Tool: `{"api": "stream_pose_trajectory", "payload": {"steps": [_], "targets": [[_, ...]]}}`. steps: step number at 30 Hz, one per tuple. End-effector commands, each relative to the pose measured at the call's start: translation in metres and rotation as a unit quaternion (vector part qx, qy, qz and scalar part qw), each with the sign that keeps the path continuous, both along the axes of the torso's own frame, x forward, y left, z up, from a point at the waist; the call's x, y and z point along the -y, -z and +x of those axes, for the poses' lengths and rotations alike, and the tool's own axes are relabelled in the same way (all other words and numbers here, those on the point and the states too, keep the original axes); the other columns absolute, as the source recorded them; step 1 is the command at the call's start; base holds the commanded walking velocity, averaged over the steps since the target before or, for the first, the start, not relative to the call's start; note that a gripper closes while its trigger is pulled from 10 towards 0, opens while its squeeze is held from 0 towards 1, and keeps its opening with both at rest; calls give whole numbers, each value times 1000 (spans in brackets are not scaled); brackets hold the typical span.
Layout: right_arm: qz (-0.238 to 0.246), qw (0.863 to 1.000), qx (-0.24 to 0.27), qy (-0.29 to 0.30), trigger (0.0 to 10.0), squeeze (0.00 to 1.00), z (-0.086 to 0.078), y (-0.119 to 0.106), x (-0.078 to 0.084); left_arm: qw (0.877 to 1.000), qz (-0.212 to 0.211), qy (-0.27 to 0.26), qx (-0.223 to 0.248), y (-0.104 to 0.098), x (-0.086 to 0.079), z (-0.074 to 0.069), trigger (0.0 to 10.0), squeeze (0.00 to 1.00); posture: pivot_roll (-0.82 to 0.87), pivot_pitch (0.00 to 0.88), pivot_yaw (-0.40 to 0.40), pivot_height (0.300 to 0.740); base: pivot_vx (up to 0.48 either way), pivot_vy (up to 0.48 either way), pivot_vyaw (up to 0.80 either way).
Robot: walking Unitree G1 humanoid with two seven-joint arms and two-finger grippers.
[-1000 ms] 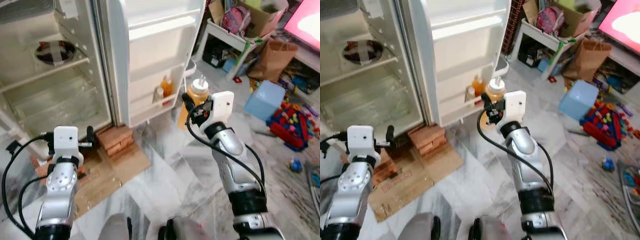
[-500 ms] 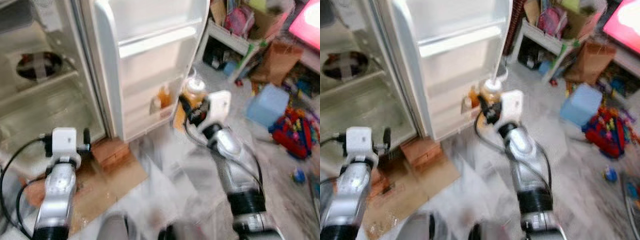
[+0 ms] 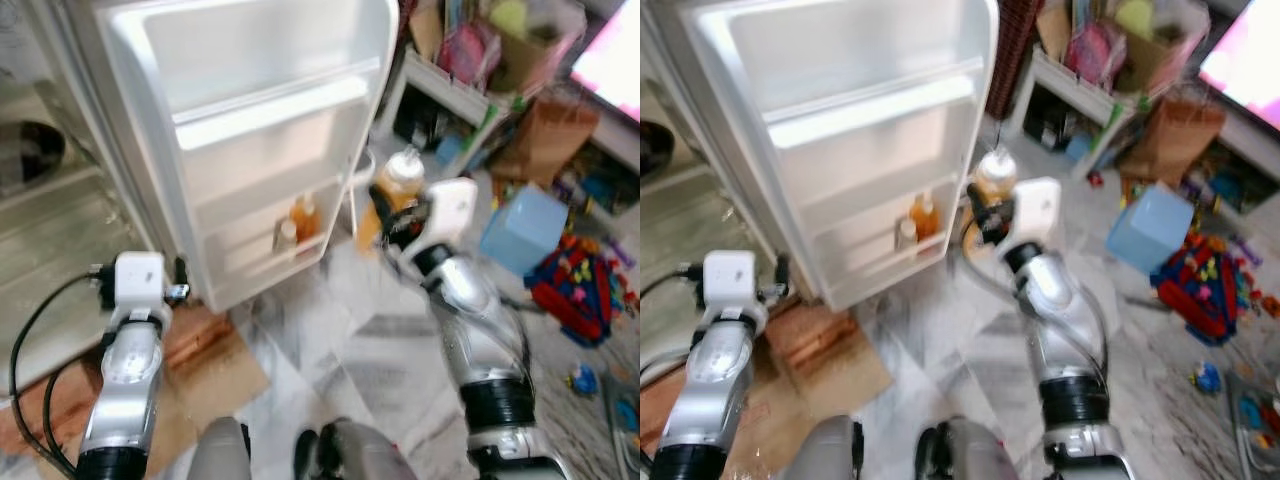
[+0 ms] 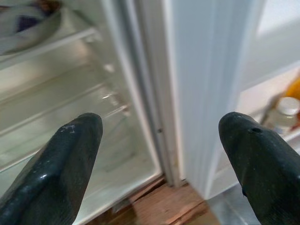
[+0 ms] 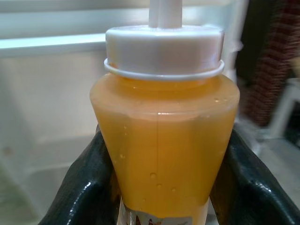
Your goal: Restocking fridge
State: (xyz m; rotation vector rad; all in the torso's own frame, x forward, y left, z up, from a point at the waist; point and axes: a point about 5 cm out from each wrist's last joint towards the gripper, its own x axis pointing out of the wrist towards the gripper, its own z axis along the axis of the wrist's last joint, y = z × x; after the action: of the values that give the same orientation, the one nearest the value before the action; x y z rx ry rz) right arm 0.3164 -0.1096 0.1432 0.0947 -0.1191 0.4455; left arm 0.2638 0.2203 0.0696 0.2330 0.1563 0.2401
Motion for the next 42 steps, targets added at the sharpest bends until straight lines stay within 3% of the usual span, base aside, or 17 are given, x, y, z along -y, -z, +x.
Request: {"api": "stream_pose_trajectory", "payload": {"steps": [1, 14, 32, 42], "targets": [[-1, 1000, 4, 6, 10000, 0, 0, -2, 8, 1000, -2, 2, -7, 4, 5, -2, 10000, 0, 78, 150, -96, 740, 0, -446, 0], [-14, 1000, 22, -8, 10000, 0, -2, -5, 7, 1000, -4, -27, 4, 1, -4, -3, 10000, 0, 77, 150, -94, 740, 0, -73, 75], [-12, 999, 19, -24, 10000, 0, 0, -7, 4, 999, -16, -48, 9, 1, -11, -3, 10000, 0, 80, 146, -95, 740, 441, 0, 54], [-14, 999, 15, -34, 10000, 0, -3, -4, 3, 997, -23, -70, -6, 4, -14, -5, 10000, 0, 81, 145, -95, 740, 142, 405, 0]]}}
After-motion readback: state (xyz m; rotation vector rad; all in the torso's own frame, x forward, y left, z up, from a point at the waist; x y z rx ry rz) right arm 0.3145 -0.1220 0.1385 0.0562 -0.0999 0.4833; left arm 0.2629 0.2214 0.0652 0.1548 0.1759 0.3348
